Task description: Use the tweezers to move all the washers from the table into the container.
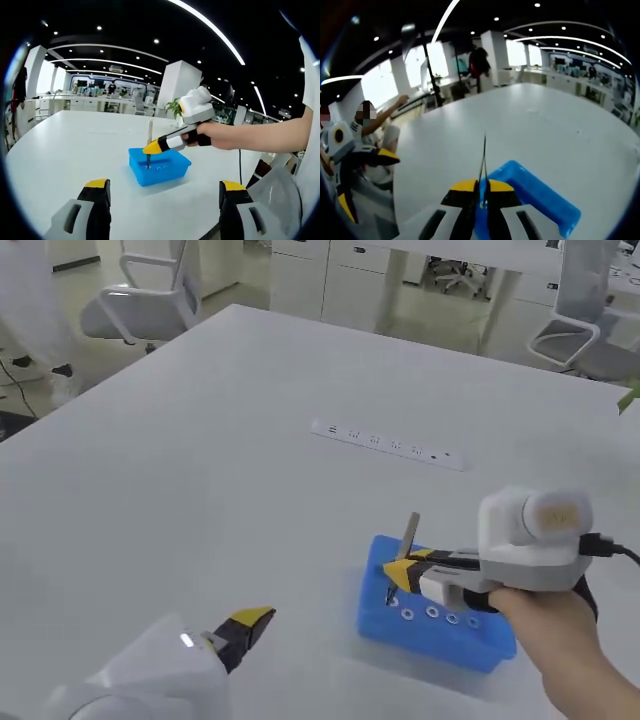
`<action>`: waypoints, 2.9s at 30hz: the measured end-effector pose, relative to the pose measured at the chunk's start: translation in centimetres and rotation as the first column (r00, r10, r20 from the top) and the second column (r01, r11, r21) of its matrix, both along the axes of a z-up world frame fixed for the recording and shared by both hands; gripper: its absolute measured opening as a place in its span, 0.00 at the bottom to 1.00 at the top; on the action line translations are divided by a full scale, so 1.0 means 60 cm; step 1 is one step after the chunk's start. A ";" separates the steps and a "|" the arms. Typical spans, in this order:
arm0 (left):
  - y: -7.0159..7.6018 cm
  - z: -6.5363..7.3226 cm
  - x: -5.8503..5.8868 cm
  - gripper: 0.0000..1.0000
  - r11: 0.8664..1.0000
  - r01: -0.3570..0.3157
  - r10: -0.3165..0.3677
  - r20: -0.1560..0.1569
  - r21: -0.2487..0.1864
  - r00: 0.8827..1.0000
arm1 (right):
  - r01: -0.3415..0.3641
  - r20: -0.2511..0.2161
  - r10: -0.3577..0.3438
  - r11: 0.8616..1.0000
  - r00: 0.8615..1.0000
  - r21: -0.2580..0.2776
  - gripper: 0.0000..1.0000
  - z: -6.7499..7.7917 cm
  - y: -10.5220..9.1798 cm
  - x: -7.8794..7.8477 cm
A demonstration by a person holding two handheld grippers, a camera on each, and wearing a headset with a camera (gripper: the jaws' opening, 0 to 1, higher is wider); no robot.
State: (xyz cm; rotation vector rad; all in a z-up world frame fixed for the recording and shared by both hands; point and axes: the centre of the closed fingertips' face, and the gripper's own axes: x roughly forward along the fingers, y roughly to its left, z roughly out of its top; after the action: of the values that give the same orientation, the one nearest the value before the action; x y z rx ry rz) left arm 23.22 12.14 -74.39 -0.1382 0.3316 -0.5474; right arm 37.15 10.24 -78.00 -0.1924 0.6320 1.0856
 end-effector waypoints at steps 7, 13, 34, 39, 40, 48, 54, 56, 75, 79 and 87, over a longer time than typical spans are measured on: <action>-0.001 -0.003 -0.001 0.91 1.000 0.006 -0.006 -0.006 0.009 1.000 | 0.014 -0.016 -0.014 1.000 1.000 -0.003 0.04 -0.010 -0.002 0.011; -0.001 -0.006 -0.001 0.91 1.000 0.007 -0.007 -0.010 0.018 1.000 | 0.031 -0.037 -0.031 1.000 0.999 0.005 0.04 -0.022 -0.004 0.019; -0.001 -0.010 -0.002 0.90 0.999 0.013 -0.013 -0.017 0.034 1.000 | 0.065 -0.082 -0.064 0.998 0.995 -0.001 0.04 -0.059 -0.004 0.044; 0.000 -0.010 -0.001 0.90 0.999 0.012 -0.011 -0.016 0.035 1.000 | 0.073 -0.081 -0.074 0.997 0.994 -0.011 0.04 -0.065 -0.007 0.047; 0.000 -0.010 -0.001 0.90 0.999 0.012 -0.011 -0.015 0.036 1.000 | 0.075 -0.082 -0.076 0.997 0.994 -0.011 0.04 -0.065 -0.007 0.048; 0.000 -0.012 -0.001 0.90 0.999 0.014 -0.013 -0.017 0.040 1.000 | 0.074 -0.072 -0.075 0.997 0.995 -0.009 0.04 -0.067 -0.005 0.054; -0.001 -0.012 -0.002 0.89 0.999 0.017 -0.016 -0.018 0.042 1.000 | 0.082 -0.071 -0.082 0.997 0.994 0.000 0.04 -0.065 -0.006 0.052; -0.001 -0.012 -0.002 0.89 0.999 0.018 -0.017 -0.017 0.044 1.000 | 0.083 -0.069 -0.083 0.997 0.994 0.001 0.04 -0.065 -0.006 0.053; -0.005 -0.013 -0.006 0.87 0.999 0.031 -0.030 -0.033 0.029 0.999 | 0.031 0.015 -0.032 0.998 0.999 0.058 0.04 0.001 -0.008 0.014; -0.007 -0.016 -0.009 0.85 0.998 0.046 -0.044 -0.042 0.036 0.998 | 0.016 0.037 -0.019 0.997 0.999 0.076 0.04 0.021 -0.011 0.002; -0.023 -0.028 -0.024 0.84 0.987 0.137 -0.130 -0.089 0.082 0.988 | -0.039 0.045 0.035 0.995 0.998 0.093 0.04 0.052 -0.022 -0.040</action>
State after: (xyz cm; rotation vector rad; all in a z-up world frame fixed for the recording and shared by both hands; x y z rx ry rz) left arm 21.78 10.78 -76.08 -0.0534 0.4477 -0.6597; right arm 34.74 8.91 -74.87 -0.1466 0.5391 1.1415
